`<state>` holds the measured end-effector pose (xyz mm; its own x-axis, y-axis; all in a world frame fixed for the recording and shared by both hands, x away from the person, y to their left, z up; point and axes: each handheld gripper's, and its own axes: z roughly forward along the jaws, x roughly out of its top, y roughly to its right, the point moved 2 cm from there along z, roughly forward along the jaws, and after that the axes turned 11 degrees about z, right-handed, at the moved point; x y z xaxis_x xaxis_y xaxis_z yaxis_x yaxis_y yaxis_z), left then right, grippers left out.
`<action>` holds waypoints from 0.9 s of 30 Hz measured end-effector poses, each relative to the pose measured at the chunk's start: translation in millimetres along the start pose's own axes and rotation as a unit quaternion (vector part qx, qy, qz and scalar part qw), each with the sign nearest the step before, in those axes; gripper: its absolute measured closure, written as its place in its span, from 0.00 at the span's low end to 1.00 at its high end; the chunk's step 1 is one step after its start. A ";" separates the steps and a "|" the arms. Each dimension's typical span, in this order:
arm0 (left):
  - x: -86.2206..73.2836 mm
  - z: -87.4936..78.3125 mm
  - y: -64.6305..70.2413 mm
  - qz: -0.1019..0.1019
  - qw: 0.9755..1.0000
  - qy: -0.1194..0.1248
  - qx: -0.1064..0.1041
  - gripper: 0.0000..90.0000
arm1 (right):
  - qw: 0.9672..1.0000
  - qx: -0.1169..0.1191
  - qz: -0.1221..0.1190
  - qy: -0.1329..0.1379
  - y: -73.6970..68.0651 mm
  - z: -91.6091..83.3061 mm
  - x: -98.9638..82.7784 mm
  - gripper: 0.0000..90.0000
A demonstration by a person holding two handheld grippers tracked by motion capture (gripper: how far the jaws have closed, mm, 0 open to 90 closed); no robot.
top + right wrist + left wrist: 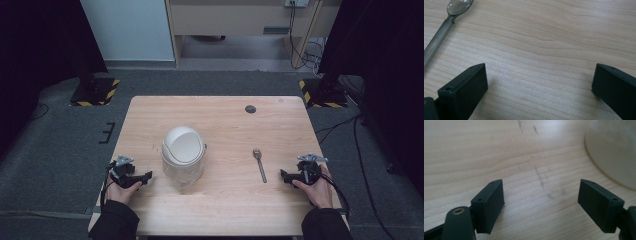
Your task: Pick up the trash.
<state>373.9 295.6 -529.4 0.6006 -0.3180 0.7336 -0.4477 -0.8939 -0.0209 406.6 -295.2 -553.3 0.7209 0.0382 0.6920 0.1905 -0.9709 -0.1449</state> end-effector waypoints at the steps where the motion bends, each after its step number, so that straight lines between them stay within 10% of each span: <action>1: 0.0 0.0 0.0 0.000 1.000 0.000 0.000 0.23 | 1.000 0.000 0.000 0.000 0.0 0.0 0.0 0.01; 6: 26.8 -23.6 11.0 0.028 0.993 0.111 0.033 0.23 | 1.000 0.006 -0.007 0.000 5.5 -2.7 -1.2 0.02; 11: 36.3 -34.8 13.8 0.031 0.986 0.156 0.052 0.23 | 1.000 0.006 -0.005 0.000 7.4 -4.1 -2.1 0.02; 16: 51.4 -56.0 19.4 0.010 0.972 0.227 0.062 0.22 | 1.000 0.004 -0.005 0.000 7.1 -4.0 -2.2 0.02; 20: 63.2 -66.3 28.3 0.001 0.964 0.260 0.050 0.23 | 1.000 0.001 -0.005 0.001 6.8 -4.1 -2.5 0.02; 27: 82.5 -71.0 52.5 0.019 0.959 0.280 0.025 0.23 | 1.000 -0.001 -0.004 0.001 6.3 -4.0 -2.5 0.02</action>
<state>352.9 244.9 -421.8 0.1280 -0.1430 0.9814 -0.4218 -0.9034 -0.0767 403.4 -302.4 -553.2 0.7185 0.0450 0.6941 0.1945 -0.9711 -0.1383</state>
